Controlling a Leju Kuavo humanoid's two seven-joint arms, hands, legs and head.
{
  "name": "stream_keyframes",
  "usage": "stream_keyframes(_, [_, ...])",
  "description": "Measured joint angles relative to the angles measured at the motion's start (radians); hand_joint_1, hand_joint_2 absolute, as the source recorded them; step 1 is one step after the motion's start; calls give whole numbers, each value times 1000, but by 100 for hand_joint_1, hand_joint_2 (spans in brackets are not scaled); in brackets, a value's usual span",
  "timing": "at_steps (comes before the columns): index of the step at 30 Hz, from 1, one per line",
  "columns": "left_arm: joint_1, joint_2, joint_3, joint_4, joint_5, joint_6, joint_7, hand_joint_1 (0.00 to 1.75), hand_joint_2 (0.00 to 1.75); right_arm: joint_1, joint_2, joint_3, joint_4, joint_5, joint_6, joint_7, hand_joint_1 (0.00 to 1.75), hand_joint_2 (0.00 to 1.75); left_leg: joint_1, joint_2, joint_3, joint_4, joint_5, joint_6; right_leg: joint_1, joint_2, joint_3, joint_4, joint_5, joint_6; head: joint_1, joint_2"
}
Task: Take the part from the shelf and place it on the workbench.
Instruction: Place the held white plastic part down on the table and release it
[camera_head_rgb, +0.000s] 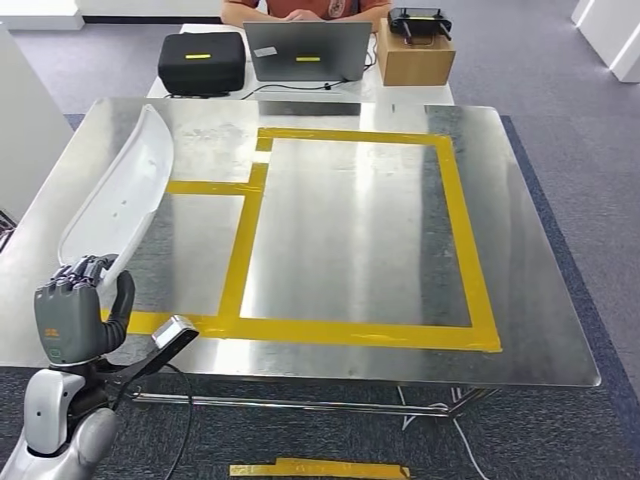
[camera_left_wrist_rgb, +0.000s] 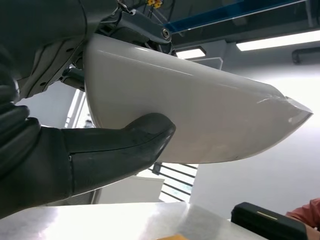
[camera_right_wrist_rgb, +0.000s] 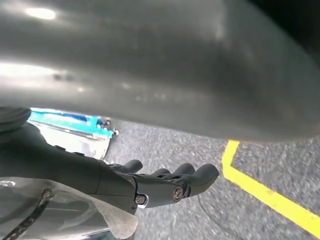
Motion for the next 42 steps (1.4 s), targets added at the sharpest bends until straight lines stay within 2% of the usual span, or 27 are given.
stream_keyframes(1, [0, 0, 0, 0, 0, -2, 1, 175, 175, -1, 0, 0, 1, -1, 0, -2, 0, 0, -2, -3, -2, 2, -1, -5, 0, 4, 20, -45, 15, -4, -1, 0])
stream_keyframes(3, [0, 2, 0, 0, 0, -18, 6, 175, 175, -2, 0, 0, 1, -3, 0, -4, 0, 0, -5, -5, -6, 8, -3, -3, 0, 9, 35, -74, 16, -6, -2, 0])
stream_keyframes(5, [-2, 6, -1, 4, -3, -49, 17, 175, 175, -1, 1, 0, 2, -6, 1, -4, 0, 0, -5, -5, -6, 7, -2, 4, 1, 10, 35, -75, 18, -6, -2, 0])
stream_keyframes(7, [-9, 9, -1, 14, -10, -76, 32, 175, 175, -2, 0, 0, 2, -7, 3, -4, 0, 0, -4, -5, -3, 4, 0, 5, 2, 11, 35, -74, 17, -8, -2, 0])
stream_keyframes(11, [-28, 16, -1, 49, -20, -97, 52, 175, 175, -5, 0, 0, 3, -8, 5, -4, 0, 0, -3, -5, -1, -3, 3, -1, 4, 11, 35, -74, 17, -14, -2, 0])
stream_keyframes(16, [-44, 23, -1, 99, -25, -137, 80, 175, 175, -7, 0, 0, 3, -9, 4, -4, 0, 0, 0, -5, -1, -5, 3, -19, 7, 10, 35, -72, 15, -17, -2, 0])
stream_keyframes(22, [-93, 32, 8, 263, -43, -236, 155, 175, 175, -9, 0, 0, 3, -1, 4, -4, 0, 0, 0, -5, -1, -4, 3, -21, 5, 10, 36, -72, 17, -19, -1, 0])
stream_keyframes(26, [-130, 36, 24, 386, -60, -266, 192, 175, 175, -11, 0, 0, 3, 9, 4, -3, 0, 0, -1, -5, -1, -2, 3, -20, 4, 9, 37, -72, 17, -19, -1, 0])
stream_keyframes(30, [-153, 39, 36, 450, -69, -256, 196, 0, 175, -14, 0, 0, 3, 14, 4, -1, 0, 0, -2, -5, -1, -1, 3, -20, 4, 9, 38, -72, 17, -19, -2, 0])
stream_keyframes(35, [-153, 39, 41, 471, -46, -220, 150, 0, 175, -15, 0, 0, 2, 22, 3, 1, 0, 0, -3, -5, -2, -1, 3, -20, 4, 9, 38, -72, 17, -19, -1, 0])
stream_keyframes(39, [-153, 39, 41, 473, -26, -209, 125, 0, 0, -16, 0, 0, 2, 25, 3, 0, 0, 0, -3, -5, -2, -1, 3, -20, 4, 9, 38, -72, 17, -18, -1, 0])
stream_keyframes(42, [-150, 39, 41, 472, -12, -196, 99, 0, 0, -16, 0, 0, 2, 26, 3, -1, 0, 0, -3, -5, -2, -1, 3, -20, 4, 9, 38, -72, 17, -18, -1, 0])
